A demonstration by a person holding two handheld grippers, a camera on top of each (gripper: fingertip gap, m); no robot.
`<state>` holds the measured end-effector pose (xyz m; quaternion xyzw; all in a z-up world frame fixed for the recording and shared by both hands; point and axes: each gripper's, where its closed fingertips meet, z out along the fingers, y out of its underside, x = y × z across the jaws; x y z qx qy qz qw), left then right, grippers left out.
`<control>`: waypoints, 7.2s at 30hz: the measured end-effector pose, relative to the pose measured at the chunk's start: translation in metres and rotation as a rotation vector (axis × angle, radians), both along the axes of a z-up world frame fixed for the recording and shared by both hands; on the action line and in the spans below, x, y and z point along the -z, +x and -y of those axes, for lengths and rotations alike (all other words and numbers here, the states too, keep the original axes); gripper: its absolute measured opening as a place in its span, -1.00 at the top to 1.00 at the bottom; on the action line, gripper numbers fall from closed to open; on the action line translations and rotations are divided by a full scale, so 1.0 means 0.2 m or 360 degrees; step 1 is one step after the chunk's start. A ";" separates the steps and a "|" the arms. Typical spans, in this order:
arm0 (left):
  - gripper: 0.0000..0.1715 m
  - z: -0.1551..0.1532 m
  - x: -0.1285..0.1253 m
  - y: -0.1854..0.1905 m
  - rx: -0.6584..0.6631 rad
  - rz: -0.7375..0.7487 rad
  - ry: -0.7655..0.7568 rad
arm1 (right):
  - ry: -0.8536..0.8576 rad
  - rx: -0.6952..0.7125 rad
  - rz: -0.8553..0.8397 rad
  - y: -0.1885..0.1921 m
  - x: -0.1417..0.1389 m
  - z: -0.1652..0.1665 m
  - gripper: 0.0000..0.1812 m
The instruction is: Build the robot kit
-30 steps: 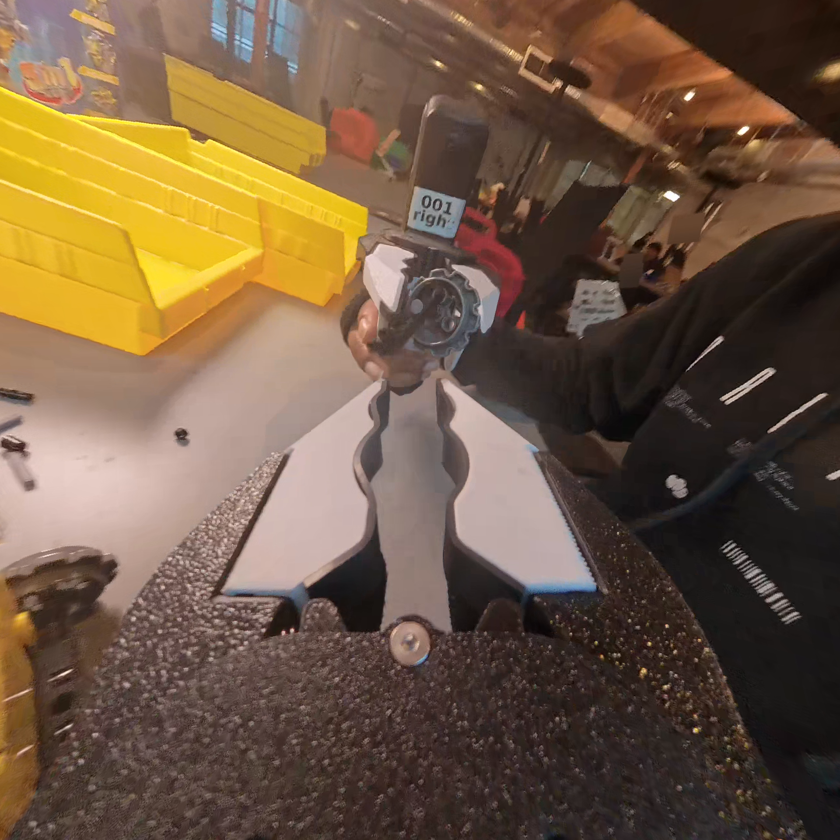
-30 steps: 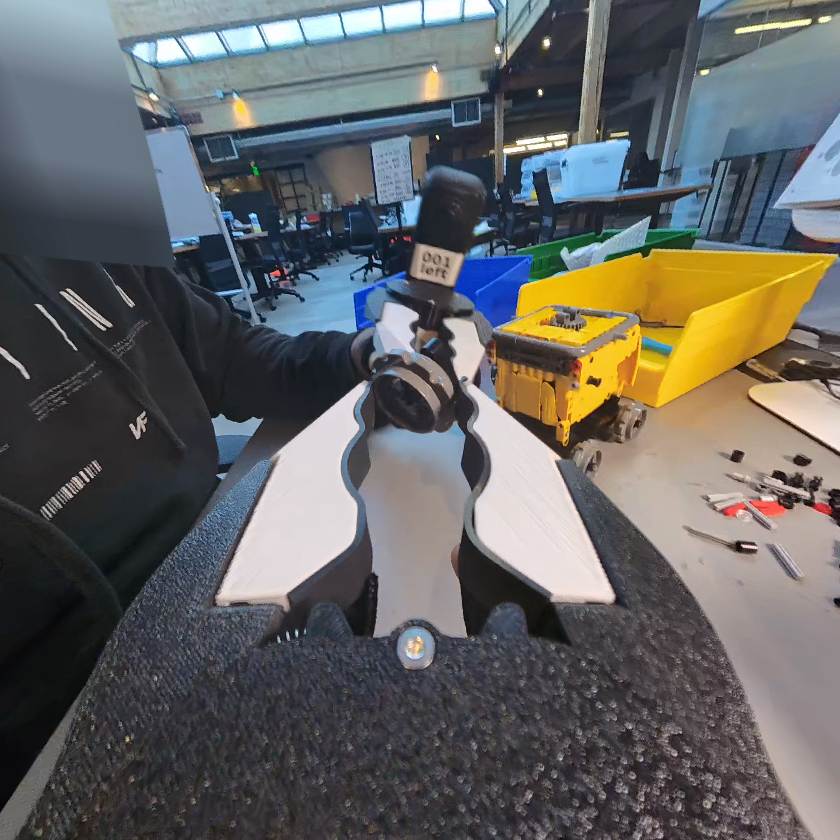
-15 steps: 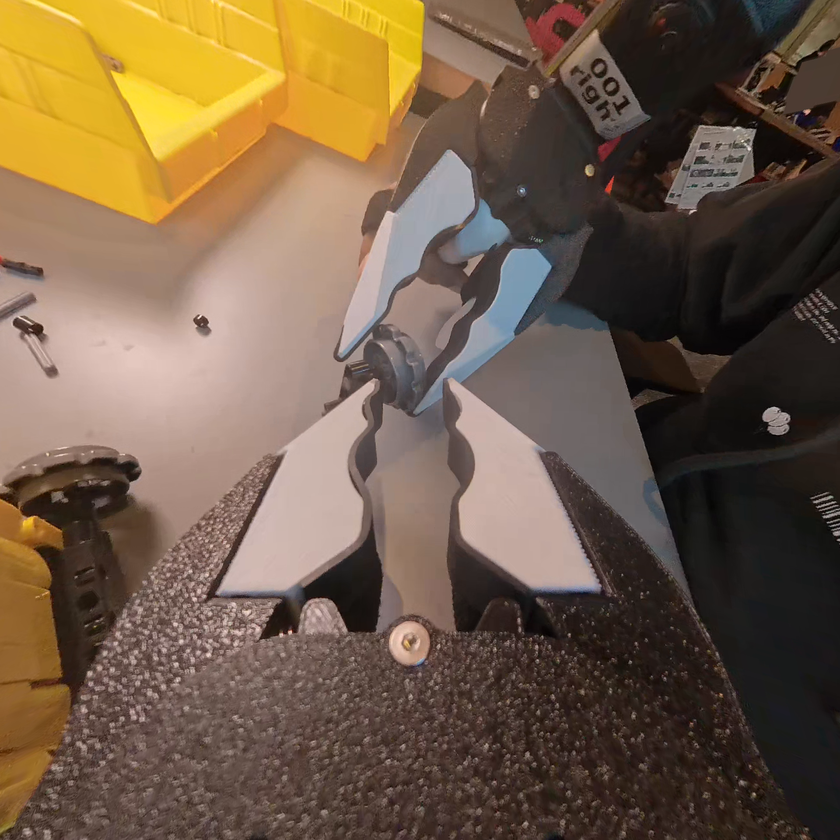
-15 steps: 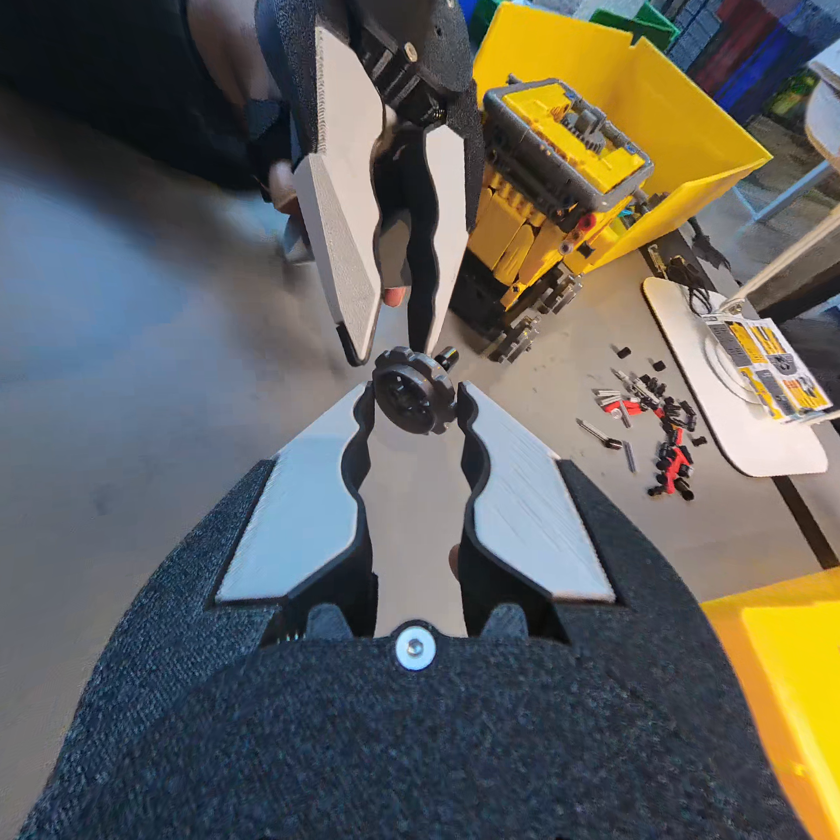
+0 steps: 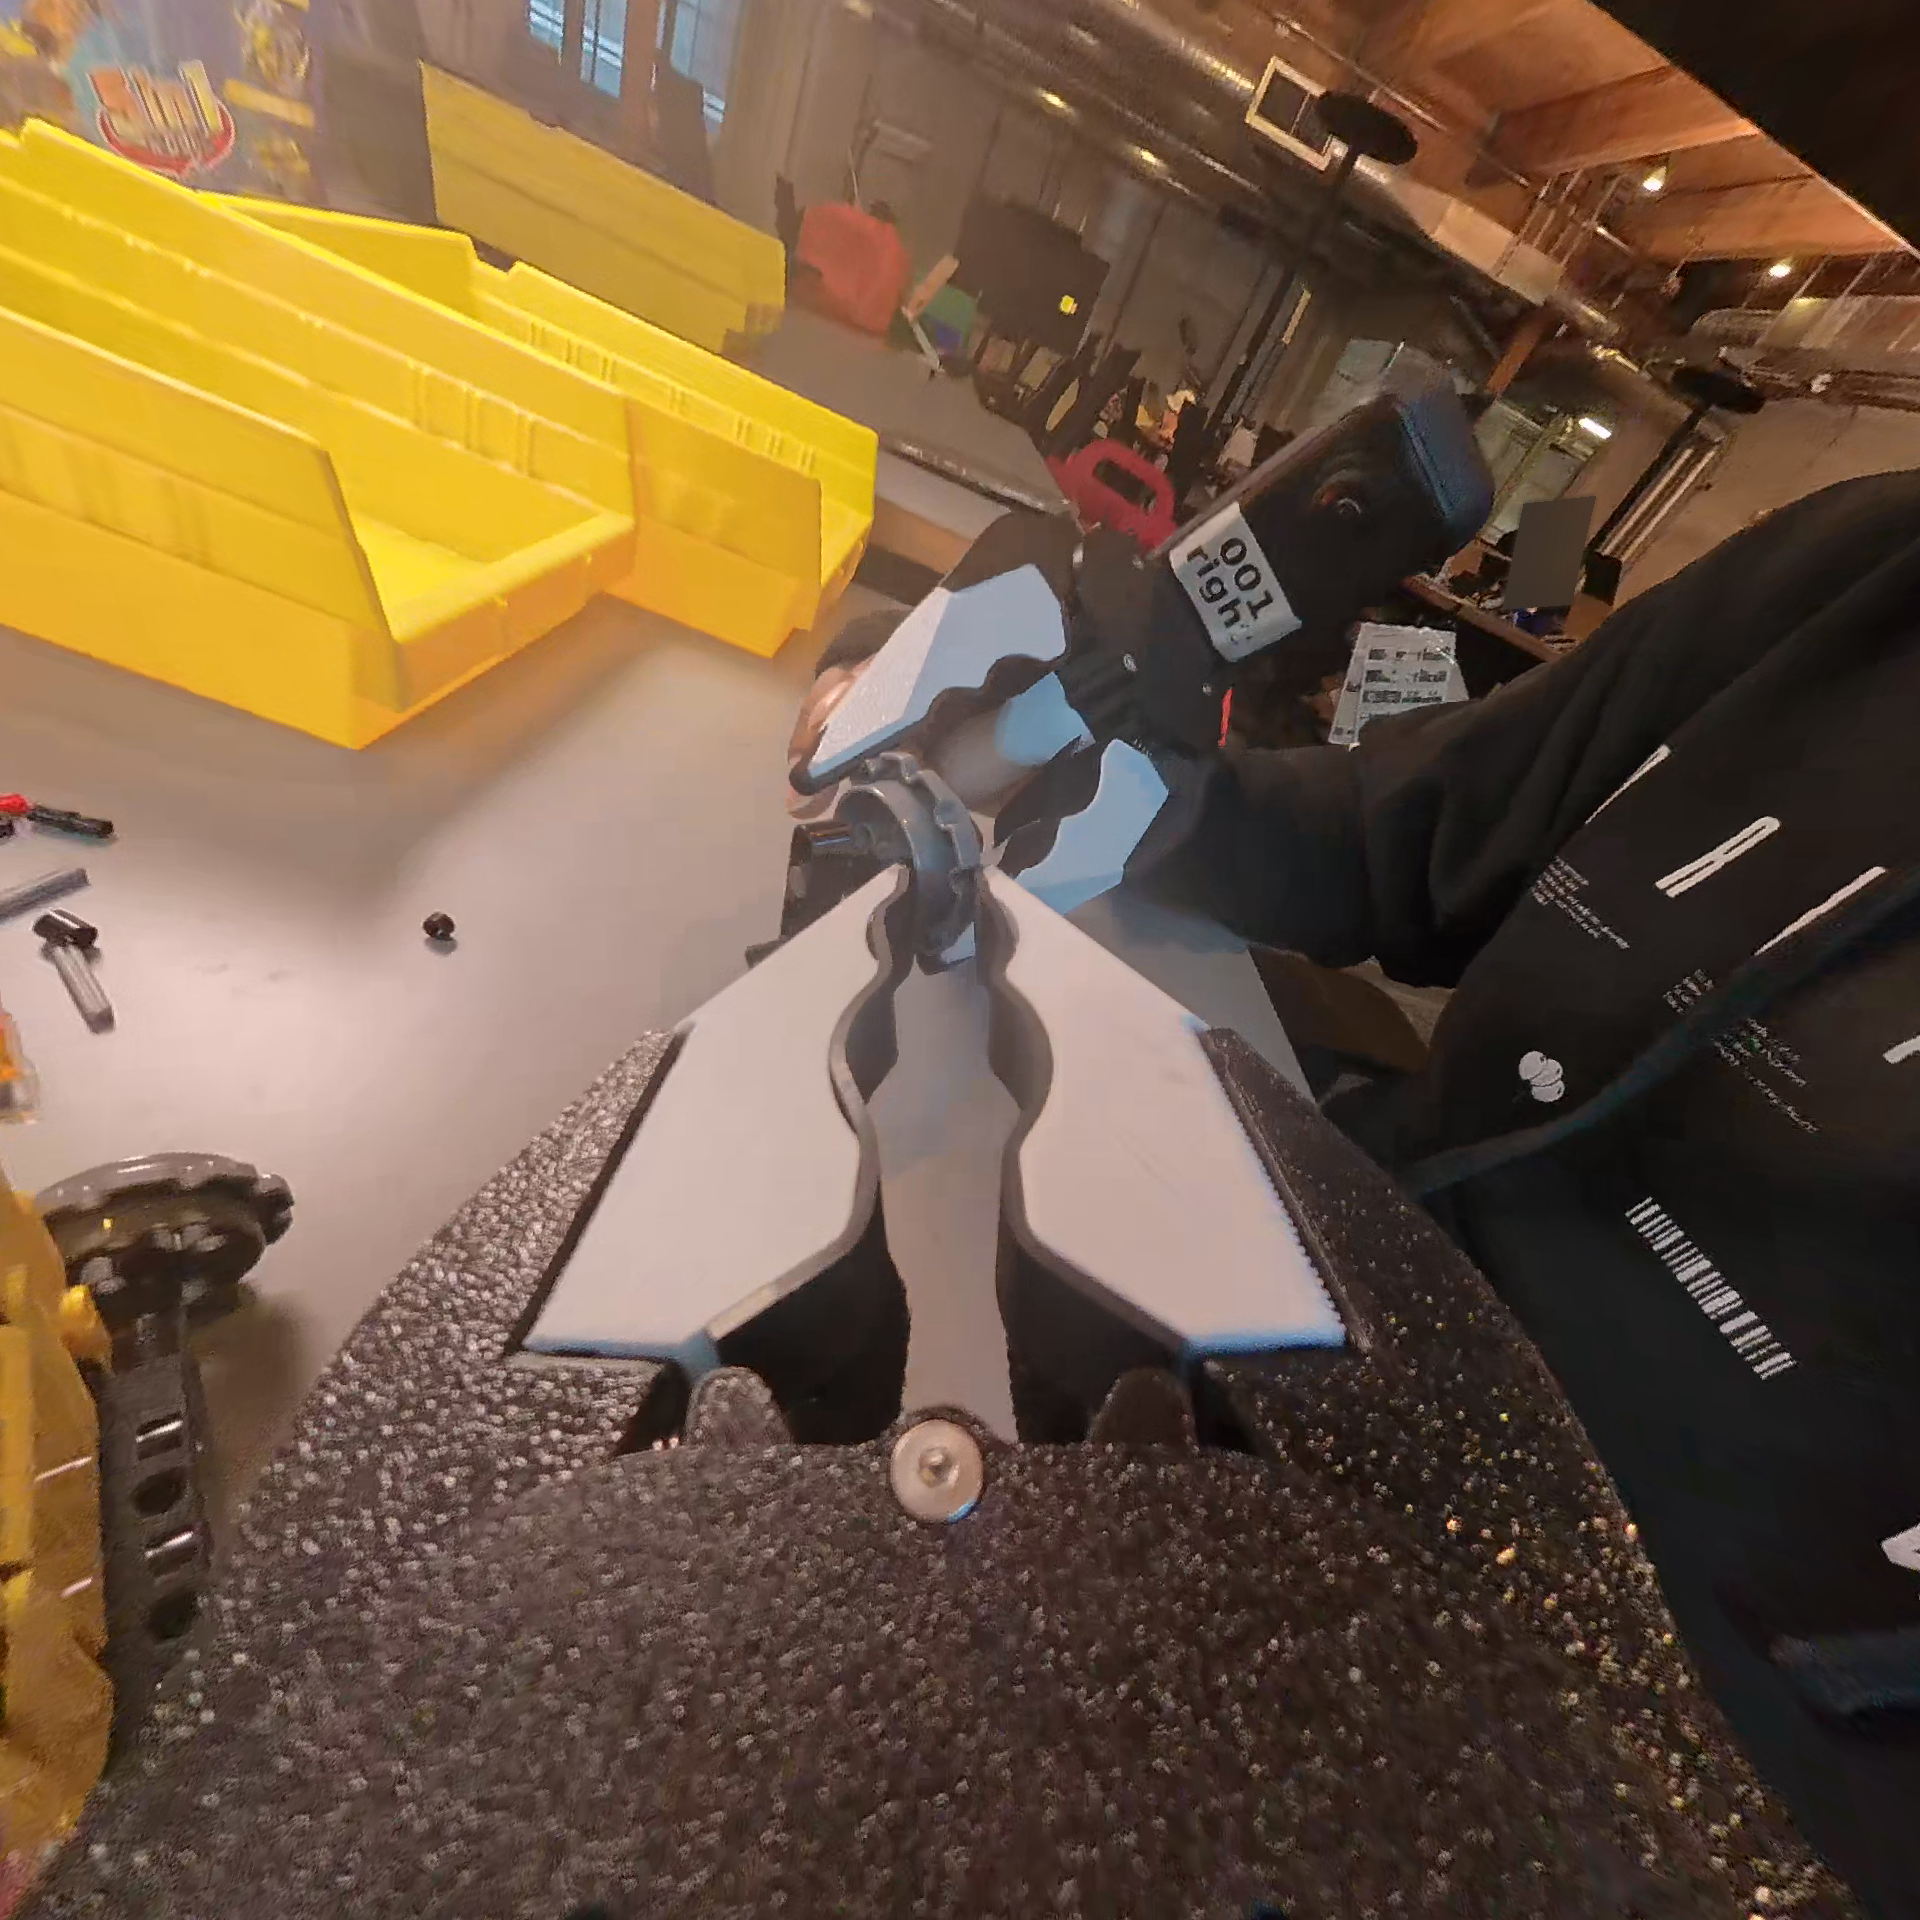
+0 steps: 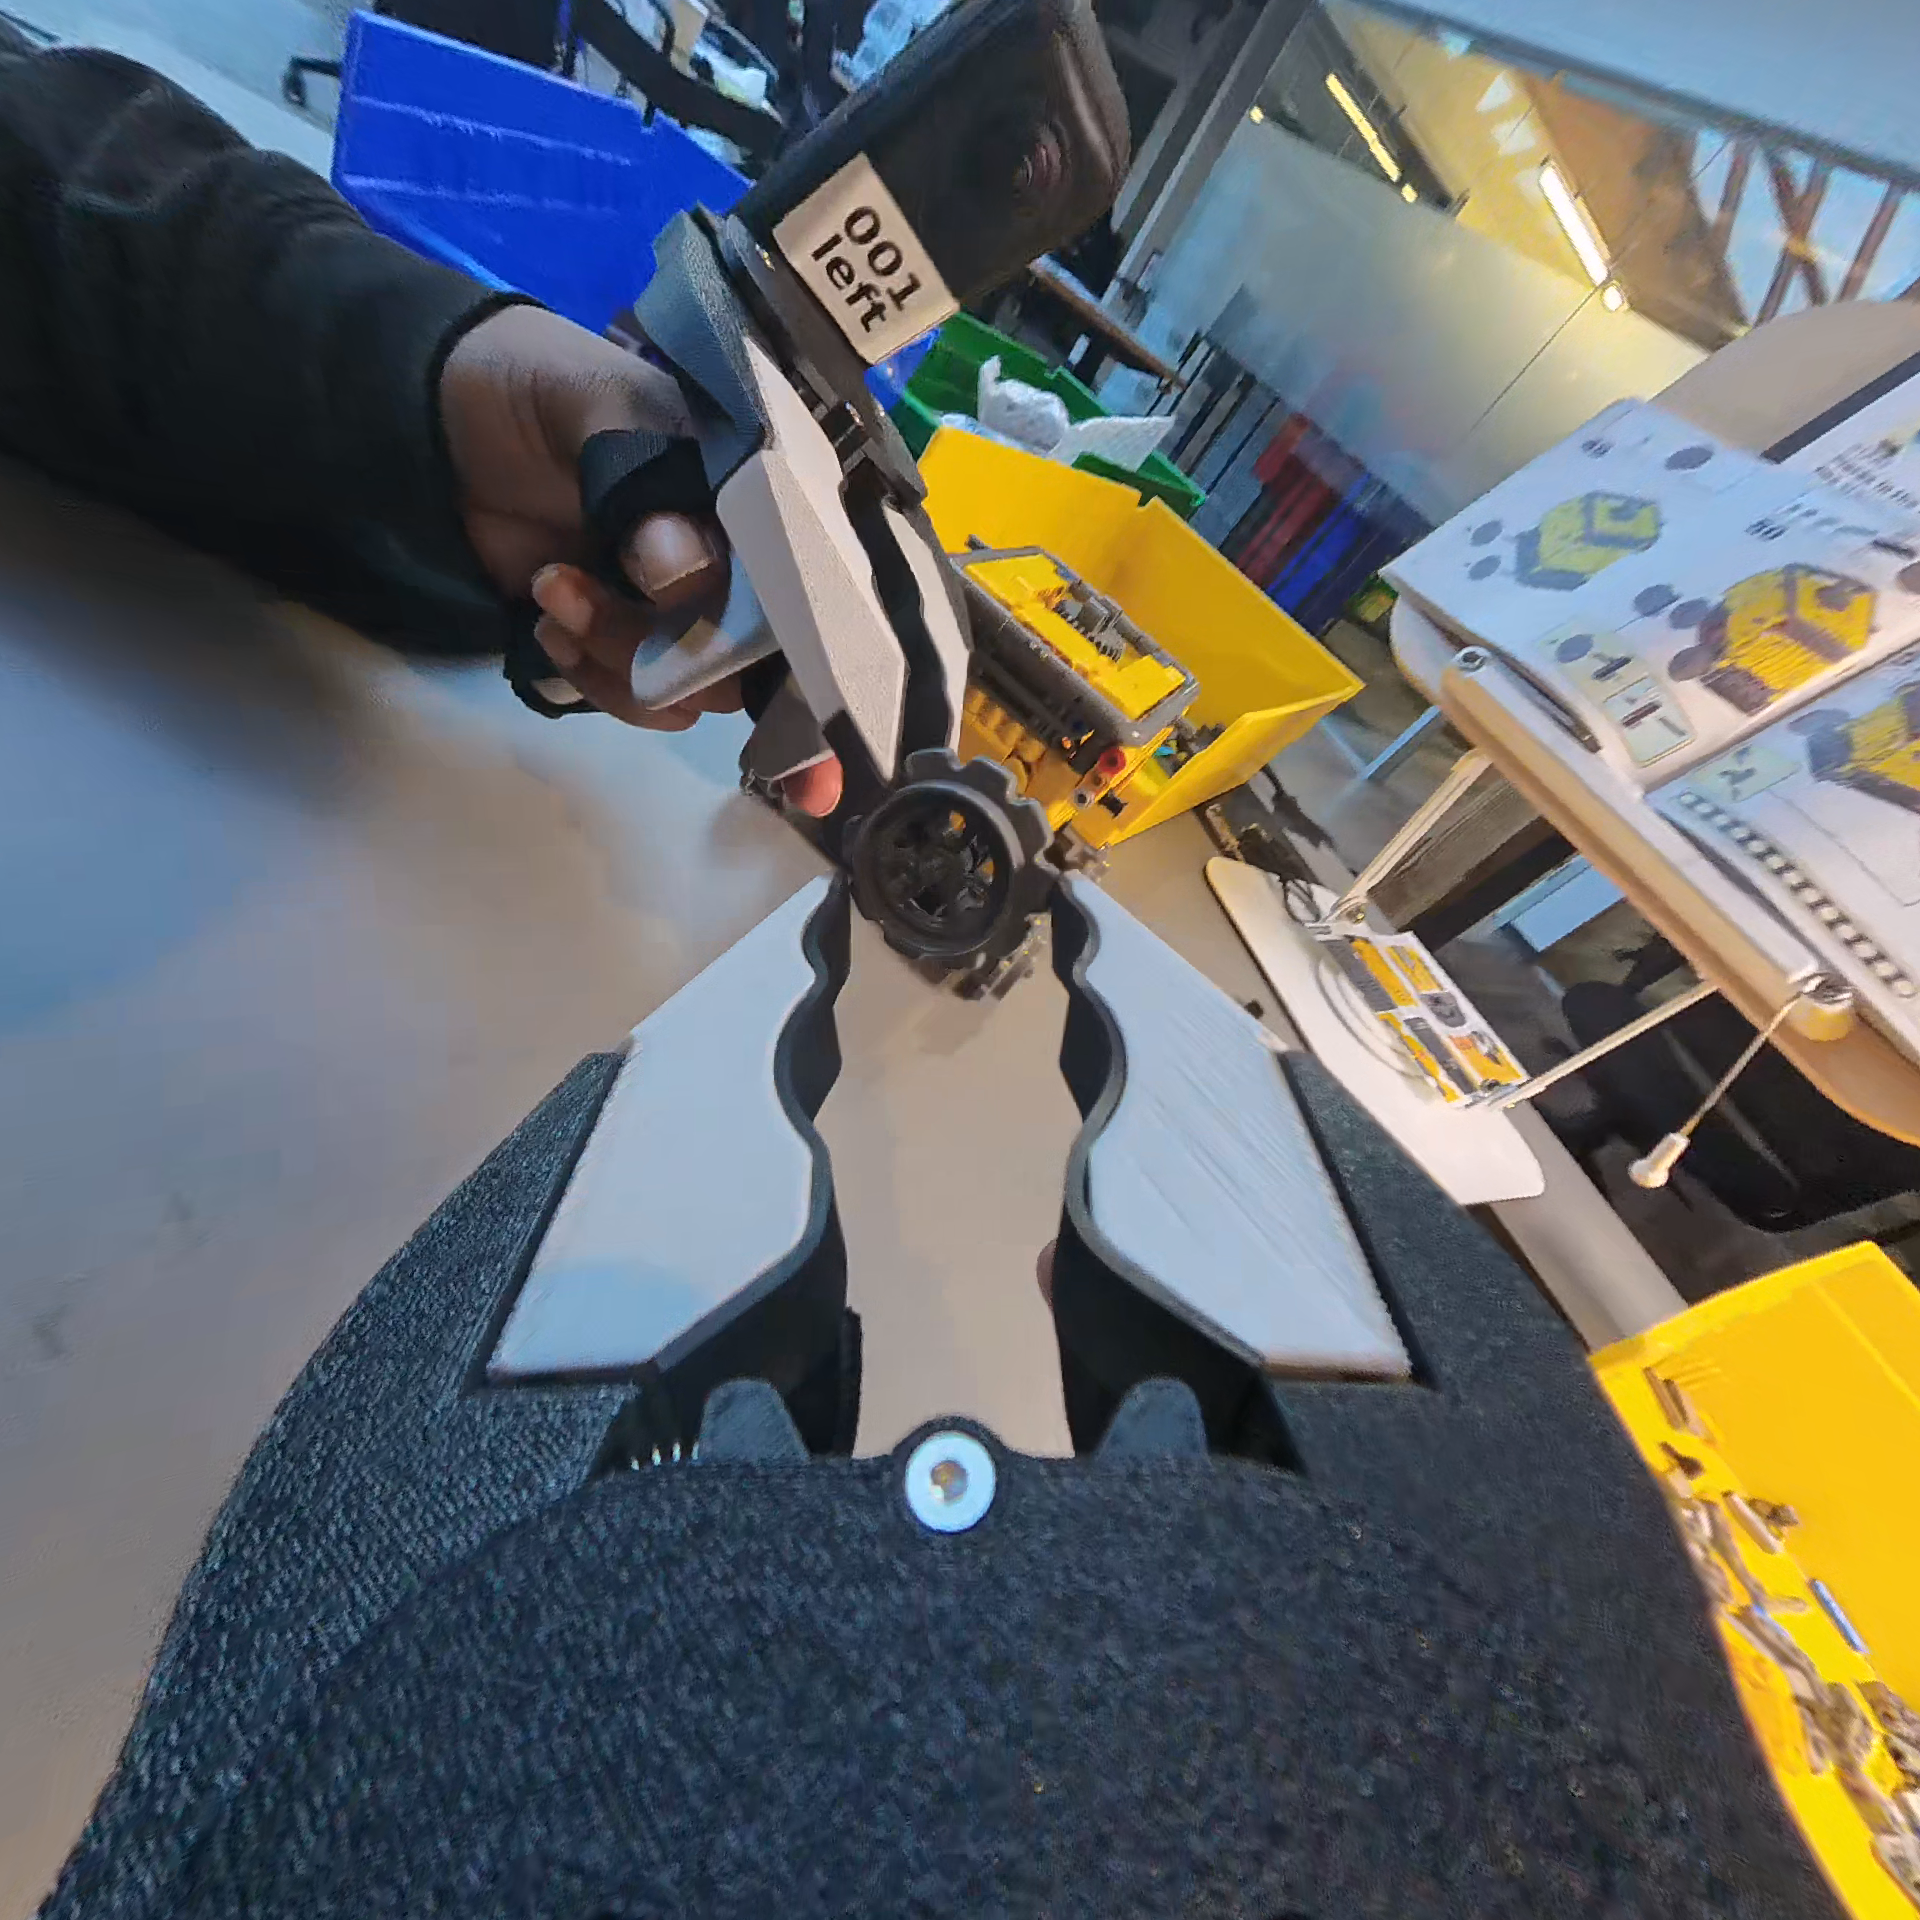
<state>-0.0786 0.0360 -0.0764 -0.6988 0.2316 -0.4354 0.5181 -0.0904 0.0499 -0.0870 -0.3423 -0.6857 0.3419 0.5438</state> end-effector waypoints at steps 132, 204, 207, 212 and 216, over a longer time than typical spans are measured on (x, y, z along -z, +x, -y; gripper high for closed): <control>0.92 0.55 -0.02 -0.29 0.0340 -0.0585 0.0426 | 0.0977 -0.1074 0.1810 -0.36 0.23 0.21 -0.38; 0.91 0.35 -0.28 -0.21 0.0250 -0.0279 0.0451 | -0.0804 -0.0781 0.0763 -0.05 -0.24 0.01 0.29; 0.91 0.29 -0.32 -0.15 0.0278 -0.0247 0.0401 | -0.0622 -0.0830 0.0700 0.05 -0.26 0.11 0.33; 0.91 0.21 -0.37 -0.08 0.0341 -0.0023 0.0325 | -0.0670 -0.0801 0.0795 0.21 -0.15 0.11 0.29; 0.91 0.13 -0.39 -0.09 0.0305 0.0323 0.0067 | -0.0829 -0.0771 0.0691 0.26 -0.17 0.09 0.24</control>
